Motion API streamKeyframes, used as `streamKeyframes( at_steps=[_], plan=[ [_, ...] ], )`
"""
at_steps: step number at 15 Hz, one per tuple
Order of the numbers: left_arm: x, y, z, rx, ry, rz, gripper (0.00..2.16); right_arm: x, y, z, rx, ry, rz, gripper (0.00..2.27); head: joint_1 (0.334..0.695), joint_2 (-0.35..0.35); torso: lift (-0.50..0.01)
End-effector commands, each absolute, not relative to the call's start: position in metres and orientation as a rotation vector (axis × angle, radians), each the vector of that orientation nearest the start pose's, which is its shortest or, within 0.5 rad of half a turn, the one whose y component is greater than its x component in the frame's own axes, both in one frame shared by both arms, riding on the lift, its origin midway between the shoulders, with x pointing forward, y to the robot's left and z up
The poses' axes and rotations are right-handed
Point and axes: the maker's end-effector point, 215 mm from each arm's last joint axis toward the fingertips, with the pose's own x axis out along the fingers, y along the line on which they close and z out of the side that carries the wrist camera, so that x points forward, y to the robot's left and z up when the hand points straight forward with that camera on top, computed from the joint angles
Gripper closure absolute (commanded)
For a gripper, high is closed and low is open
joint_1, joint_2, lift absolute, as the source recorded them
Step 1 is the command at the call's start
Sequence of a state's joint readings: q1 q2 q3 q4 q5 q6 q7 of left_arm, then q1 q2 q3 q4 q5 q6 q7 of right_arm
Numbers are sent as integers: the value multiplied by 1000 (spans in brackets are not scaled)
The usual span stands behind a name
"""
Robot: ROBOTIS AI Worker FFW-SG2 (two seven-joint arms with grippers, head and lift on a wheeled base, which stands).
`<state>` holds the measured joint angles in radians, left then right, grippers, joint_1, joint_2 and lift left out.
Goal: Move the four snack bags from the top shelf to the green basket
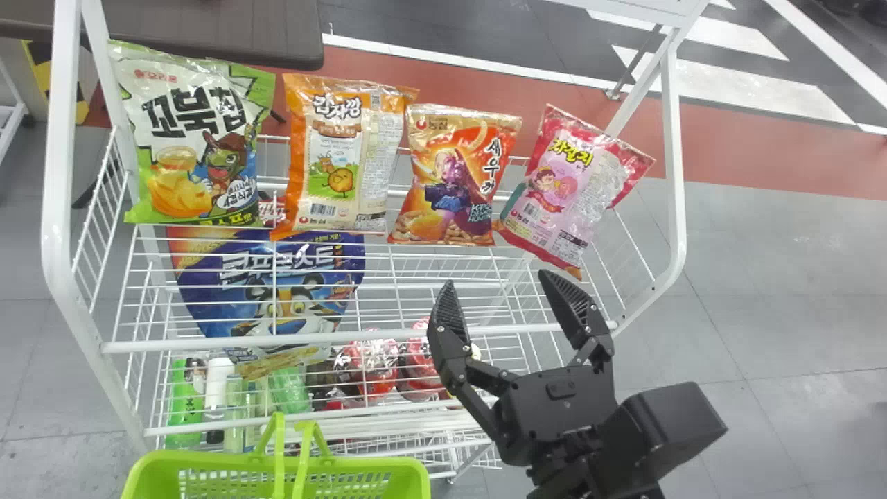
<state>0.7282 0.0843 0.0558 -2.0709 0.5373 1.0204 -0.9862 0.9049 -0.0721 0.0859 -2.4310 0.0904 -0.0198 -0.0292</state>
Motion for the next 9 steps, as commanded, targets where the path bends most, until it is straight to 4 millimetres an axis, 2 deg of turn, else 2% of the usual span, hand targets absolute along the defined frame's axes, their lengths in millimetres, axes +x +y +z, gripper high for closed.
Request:
streamKeyframes(
  at_steps=[1, 9],
  plan=[
    [159, 25, -453, -1007, 915, -1009, 1403, 342, -189, -280, -65, 27, 83, 87, 695, -350, 0],
    [161, 24, -450, -1001, 907, -1020, 1403, 344, -193, -280, -67, 17, 79, 87, 695, -350, 0]
  ],
)
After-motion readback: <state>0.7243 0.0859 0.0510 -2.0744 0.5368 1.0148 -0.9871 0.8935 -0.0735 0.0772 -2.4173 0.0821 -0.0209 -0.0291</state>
